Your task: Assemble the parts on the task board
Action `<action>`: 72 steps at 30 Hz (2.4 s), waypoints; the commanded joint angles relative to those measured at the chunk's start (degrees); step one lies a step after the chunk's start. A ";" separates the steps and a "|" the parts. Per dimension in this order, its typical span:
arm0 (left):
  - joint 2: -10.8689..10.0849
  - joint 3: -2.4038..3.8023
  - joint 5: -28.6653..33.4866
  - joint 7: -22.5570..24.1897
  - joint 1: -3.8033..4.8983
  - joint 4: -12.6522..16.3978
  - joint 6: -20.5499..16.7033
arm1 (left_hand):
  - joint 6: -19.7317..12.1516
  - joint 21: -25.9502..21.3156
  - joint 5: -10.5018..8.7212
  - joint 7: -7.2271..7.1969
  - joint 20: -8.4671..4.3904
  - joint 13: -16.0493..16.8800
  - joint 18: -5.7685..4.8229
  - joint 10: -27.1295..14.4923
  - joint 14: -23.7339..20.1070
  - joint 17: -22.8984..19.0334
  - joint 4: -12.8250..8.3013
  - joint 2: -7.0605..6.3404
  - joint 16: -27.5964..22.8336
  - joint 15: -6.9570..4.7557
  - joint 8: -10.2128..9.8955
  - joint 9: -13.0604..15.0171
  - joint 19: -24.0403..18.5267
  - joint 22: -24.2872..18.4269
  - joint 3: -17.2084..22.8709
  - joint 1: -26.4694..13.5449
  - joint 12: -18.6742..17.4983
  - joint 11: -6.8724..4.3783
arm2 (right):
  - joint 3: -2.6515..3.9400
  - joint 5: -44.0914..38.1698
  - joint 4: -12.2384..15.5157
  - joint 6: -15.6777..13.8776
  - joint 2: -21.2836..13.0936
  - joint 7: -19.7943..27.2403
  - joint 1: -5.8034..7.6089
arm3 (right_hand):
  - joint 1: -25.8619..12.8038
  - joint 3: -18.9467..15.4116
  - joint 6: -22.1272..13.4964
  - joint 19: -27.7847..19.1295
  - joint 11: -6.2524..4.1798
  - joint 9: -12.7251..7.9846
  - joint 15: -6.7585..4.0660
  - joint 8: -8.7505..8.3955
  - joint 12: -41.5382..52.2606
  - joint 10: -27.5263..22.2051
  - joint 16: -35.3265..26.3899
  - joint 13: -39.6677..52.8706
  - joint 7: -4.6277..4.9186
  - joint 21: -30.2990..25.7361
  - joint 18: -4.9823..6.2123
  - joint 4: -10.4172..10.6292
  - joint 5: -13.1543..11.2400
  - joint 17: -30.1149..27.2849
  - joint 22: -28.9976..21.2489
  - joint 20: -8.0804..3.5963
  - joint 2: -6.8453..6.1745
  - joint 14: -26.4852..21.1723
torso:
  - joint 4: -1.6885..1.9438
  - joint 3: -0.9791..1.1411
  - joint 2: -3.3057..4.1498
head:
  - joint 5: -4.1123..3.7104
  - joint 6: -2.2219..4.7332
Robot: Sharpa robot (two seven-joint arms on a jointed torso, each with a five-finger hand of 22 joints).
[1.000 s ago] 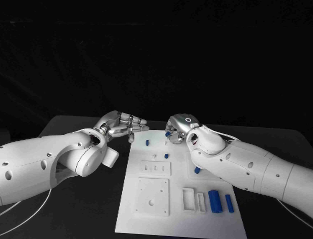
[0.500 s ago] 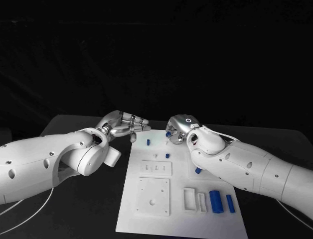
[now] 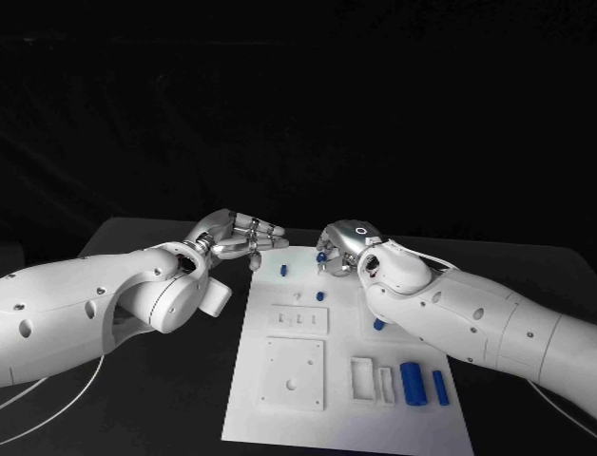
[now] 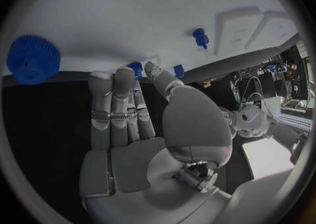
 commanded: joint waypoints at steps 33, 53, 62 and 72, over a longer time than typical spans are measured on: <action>-0.37 0.02 1.44 0.80 0.84 -2.31 2.52 | -0.49 0.57 0.19 -0.21 0.13 0.07 0.79 -0.29 0.37 -0.04 0.37 0.40 0.53 0.15 -0.04 0.00 -0.13 -0.12 0.29 0.27 0.03 -0.21 | 5.56 10.21 9.99 7.14 -15.15 1.35 0.07 | 4.25 -17.48 -5.30 3.32 -3.08 0.18 -1.35 0.01 61.57 4.73 14.28 66.37 1.37 22.12 -1.17 4.11 11.47 23.47 8.46 -0.99 -0.41 0.23 | -2.26 1.17 -0.83 | 0.87 0.49; 0.53 -0.06 1.45 0.78 0.80 -3.45 3.09 | -0.53 0.62 0.22 -0.24 0.10 0.07 0.76 -0.34 0.35 -0.02 0.32 0.41 0.57 0.11 -0.05 0.00 -0.17 -0.10 0.36 0.29 0.03 -0.23 | 5.60 11.82 5.09 11.06 -12.74 1.59 0.00 | 4.14 -18.08 -5.85 3.08 -2.96 0.17 -1.13 -0.02 65.54 7.54 15.48 72.19 1.64 27.42 -1.33 4.91 14.81 28.84 9.17 -0.79 -0.41 1.35 | -2.07 0.99 -0.71 | 0.50 0.09; 0.71 -0.06 1.45 0.70 0.80 -3.61 3.20 | -0.55 0.66 0.21 -0.23 0.09 0.07 0.75 -0.37 0.32 -0.01 0.28 0.42 0.59 0.12 -0.05 0.00 -0.20 -0.11 0.39 0.24 0.03 -0.22 | 5.60 12.31 3.95 11.29 -11.74 1.74 0.00 | 3.78 -17.83 -5.32 3.05 -3.03 0.17 -1.18 -0.01 65.74 7.75 15.55 72.50 1.54 27.68 -1.35 5.15 15.63 28.96 9.19 -0.82 -0.20 1.36 | -2.09 1.07 -0.71 | 0.53 0.01; 0.83 -0.07 1.45 0.65 0.80 -3.72 3.29 | -0.57 0.72 0.21 -0.22 0.09 0.07 0.72 -0.41 0.29 0.01 0.23 0.44 0.63 0.12 -0.04 0.00 -0.25 -0.11 0.44 0.17 0.03 -0.21 | 5.60 12.99 2.19 11.80 -10.71 1.98 -0.01 | 3.09 -16.03 -3.97 2.98 -3.23 0.10 -1.32 -0.03 65.79 7.99 15.69 72.84 1.29 27.95 -1.43 5.12 15.79 29.16 9.20 -0.96 0.26 1.42 | -2.12 1.08 -0.63 | 0.55 -0.07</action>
